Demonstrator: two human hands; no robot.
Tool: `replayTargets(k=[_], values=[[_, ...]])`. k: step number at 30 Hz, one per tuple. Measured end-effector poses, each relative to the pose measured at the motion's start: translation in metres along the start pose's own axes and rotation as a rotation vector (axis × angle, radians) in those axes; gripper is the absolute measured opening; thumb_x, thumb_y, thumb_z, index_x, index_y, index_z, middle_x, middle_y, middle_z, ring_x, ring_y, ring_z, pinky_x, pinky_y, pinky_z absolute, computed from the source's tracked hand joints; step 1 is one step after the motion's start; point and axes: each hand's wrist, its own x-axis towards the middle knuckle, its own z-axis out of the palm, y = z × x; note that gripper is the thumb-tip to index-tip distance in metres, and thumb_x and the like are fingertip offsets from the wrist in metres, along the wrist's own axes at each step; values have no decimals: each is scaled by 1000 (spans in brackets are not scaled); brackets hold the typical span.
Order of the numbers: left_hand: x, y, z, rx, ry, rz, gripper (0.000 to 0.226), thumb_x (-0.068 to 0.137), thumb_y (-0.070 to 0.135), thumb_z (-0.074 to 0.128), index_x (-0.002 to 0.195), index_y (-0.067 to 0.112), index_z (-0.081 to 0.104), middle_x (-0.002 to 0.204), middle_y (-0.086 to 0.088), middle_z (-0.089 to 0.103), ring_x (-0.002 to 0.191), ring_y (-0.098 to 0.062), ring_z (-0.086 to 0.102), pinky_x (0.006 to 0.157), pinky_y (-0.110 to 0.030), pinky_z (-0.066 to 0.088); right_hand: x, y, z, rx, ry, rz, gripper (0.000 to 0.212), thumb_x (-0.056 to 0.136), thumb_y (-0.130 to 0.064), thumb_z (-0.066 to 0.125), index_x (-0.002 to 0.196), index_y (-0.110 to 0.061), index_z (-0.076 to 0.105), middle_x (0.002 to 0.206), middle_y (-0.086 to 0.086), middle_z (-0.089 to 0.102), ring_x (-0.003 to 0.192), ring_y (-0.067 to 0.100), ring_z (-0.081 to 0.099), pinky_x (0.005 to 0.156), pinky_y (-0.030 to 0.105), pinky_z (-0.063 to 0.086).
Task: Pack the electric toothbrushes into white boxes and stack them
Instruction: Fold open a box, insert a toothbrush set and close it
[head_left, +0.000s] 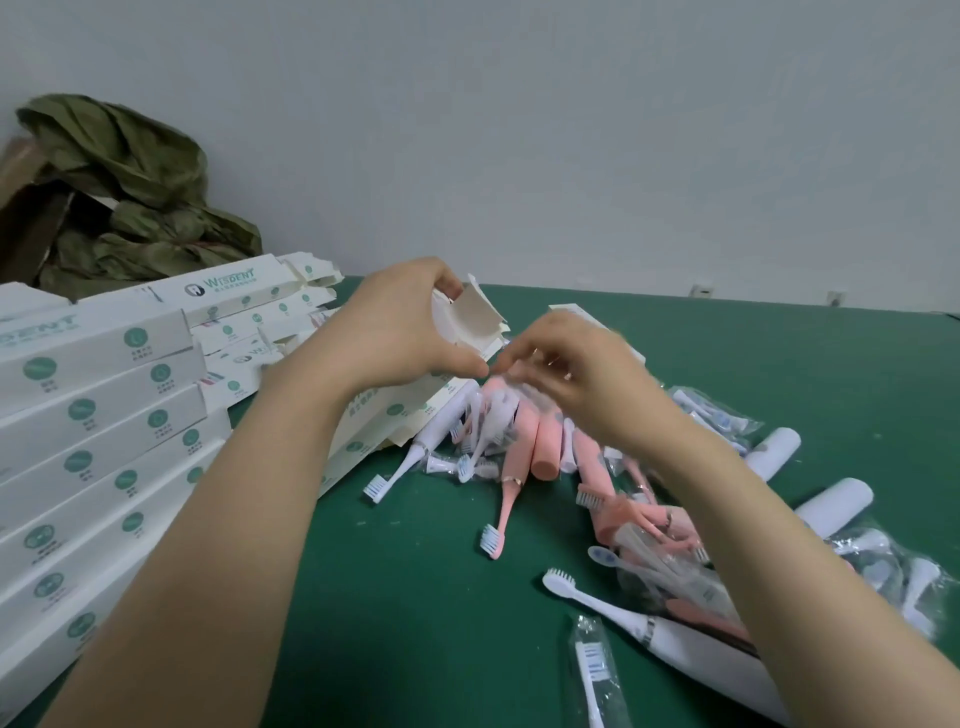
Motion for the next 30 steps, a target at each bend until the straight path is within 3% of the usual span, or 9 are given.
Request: replayTargets(k=[3, 5, 9, 12, 15, 17, 20, 23, 30], values=[[1, -1, 2, 6, 3, 12, 65, 62, 36, 84, 117, 25, 52, 108, 9, 50, 94, -10, 45, 59, -7, 27, -1, -11, -23, 512, 263, 82, 16, 92, -9, 58, 87, -20, 68, 86, 6, 70, 64, 4, 59, 66, 18, 51], [1, 1, 6, 14, -10, 22, 61, 63, 37, 83, 115, 26, 52, 106, 11, 50, 92, -9, 45, 59, -8, 28, -1, -19, -32, 827, 352, 160, 12, 94, -12, 56, 88, -15, 66, 88, 14, 72, 61, 5, 59, 63, 17, 51], [0, 10, 16, -15, -40, 45, 58, 61, 34, 84, 111, 25, 55, 91, 13, 53, 76, -2, 49, 55, -15, 34, 1, -28, -26, 1075, 414, 283, 7, 93, -8, 56, 88, -6, 60, 61, 0, 68, 60, 11, 66, 60, 17, 53], [-1, 13, 20, 5, -16, 53, 53, 61, 35, 84, 101, 23, 51, 80, 14, 49, 68, -1, 46, 49, -14, 29, 1, -28, -23, 1074, 467, 325, 6, 91, 0, 58, 86, -3, 60, 61, 1, 69, 63, 17, 69, 62, 19, 55], [0, 14, 20, 40, -27, 53, 64, 62, 40, 82, 114, 26, 47, 100, 14, 48, 86, -8, 46, 57, -11, 29, 1, -20, -33, 926, 557, 337, 4, 88, 1, 61, 90, -2, 63, 66, 2, 70, 65, 18, 71, 66, 22, 57], [1, 16, 20, 33, -25, 64, 68, 62, 41, 82, 119, 26, 49, 106, 14, 48, 92, -8, 45, 60, -10, 29, 0, -19, -34, 826, 532, 324, 6, 88, -1, 62, 90, -4, 66, 68, 1, 71, 68, 18, 71, 69, 25, 58], [0, 19, 24, 22, -28, 81, 65, 60, 41, 82, 114, 29, 48, 110, 11, 54, 92, -9, 51, 66, -18, 40, -2, -25, -24, 620, 555, 238, 9, 87, -4, 63, 86, -12, 68, 69, -1, 71, 67, 14, 71, 70, 27, 58], [0, 19, 25, 13, -11, 78, 59, 60, 40, 81, 106, 32, 46, 101, 13, 55, 83, 2, 49, 61, -17, 38, -2, -29, -16, 464, 619, 122, 11, 87, -9, 65, 85, -19, 67, 74, -4, 71, 69, 10, 70, 70, 27, 58], [-3, 23, 19, -43, -11, 96, 60, 58, 44, 81, 105, 33, 45, 92, 20, 50, 81, 8, 46, 57, -13, 33, -2, -26, -15, 502, 692, 175, 6, 89, -6, 63, 90, -12, 65, 80, 0, 70, 71, 9, 70, 72, 27, 58]])
